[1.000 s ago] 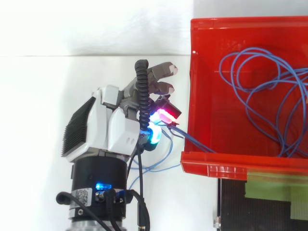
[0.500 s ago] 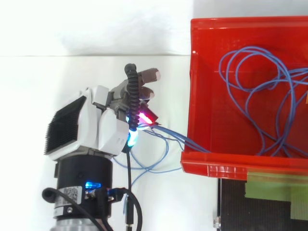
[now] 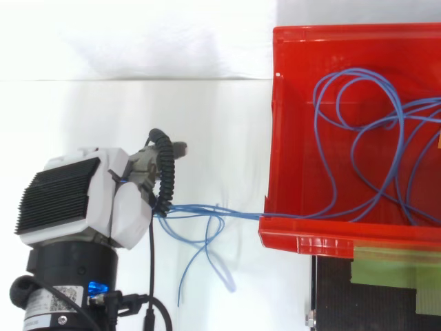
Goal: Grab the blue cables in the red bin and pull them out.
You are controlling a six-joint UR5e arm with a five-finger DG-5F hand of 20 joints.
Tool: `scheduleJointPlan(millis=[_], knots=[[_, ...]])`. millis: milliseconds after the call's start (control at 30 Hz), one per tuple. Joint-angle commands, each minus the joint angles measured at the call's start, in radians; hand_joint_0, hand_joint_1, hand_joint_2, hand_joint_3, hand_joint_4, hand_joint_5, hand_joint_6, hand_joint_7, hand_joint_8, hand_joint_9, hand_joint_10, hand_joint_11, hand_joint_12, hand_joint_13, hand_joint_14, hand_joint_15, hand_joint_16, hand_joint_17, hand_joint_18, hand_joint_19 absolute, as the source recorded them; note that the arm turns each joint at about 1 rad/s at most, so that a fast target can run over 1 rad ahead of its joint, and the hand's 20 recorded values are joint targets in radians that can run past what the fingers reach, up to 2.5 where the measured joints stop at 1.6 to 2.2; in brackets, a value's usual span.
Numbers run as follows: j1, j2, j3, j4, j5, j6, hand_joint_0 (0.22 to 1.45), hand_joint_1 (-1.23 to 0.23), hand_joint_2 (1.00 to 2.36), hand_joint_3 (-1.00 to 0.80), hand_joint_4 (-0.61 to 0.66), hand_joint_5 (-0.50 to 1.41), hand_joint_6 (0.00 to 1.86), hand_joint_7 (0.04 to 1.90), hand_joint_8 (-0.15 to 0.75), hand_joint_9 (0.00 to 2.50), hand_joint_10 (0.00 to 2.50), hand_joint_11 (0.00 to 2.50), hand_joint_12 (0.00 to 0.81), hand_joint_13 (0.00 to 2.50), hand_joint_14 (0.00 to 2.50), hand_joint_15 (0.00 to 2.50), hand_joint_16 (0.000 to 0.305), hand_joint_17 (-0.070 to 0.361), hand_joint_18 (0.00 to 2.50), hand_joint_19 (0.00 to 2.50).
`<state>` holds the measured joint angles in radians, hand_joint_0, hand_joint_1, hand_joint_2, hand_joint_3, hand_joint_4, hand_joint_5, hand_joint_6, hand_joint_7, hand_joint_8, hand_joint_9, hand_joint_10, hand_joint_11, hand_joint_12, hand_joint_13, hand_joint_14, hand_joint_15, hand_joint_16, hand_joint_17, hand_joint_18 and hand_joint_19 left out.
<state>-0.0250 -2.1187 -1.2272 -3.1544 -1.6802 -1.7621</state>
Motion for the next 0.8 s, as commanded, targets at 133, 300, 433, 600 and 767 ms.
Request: scheduleJointPlan(millis=[133,300,433,600,767], knots=[[0.028,0.008,0.000,-0.022,0.002,0.353,0.91,-0.79,1.00,-1.00,0.01,0.88,0.76,0.71,0.255,0.96,0.02,0.53,0.339,0.74,0.02,0.41,0.039,0.089,0.56,0.45],[0.039,0.009,0.000,-0.026,0.002,0.453,0.91,-0.79,1.00,-1.00,0.01,0.88,0.75,0.71,0.256,0.96,0.02,0.53,0.338,0.74,0.02,0.41,0.039,0.089,0.56,0.46],[0.050,0.026,0.000,-0.047,0.002,0.622,0.91,-0.79,1.00,-1.00,0.01,0.88,0.75,0.72,0.257,0.96,0.02,0.53,0.339,0.74,0.02,0.41,0.039,0.089,0.56,0.45],[0.059,0.028,0.000,-0.053,0.004,0.792,0.90,-0.79,1.00,-1.00,0.01,0.88,0.74,0.71,0.256,0.96,0.02,0.52,0.339,0.74,0.02,0.41,0.039,0.089,0.56,0.46],[0.074,0.026,0.000,-0.056,0.002,1.011,0.90,-0.79,1.00,-1.00,0.01,0.88,0.74,0.71,0.257,0.96,0.02,0.53,0.339,0.74,0.02,0.41,0.040,0.089,0.56,0.45]])
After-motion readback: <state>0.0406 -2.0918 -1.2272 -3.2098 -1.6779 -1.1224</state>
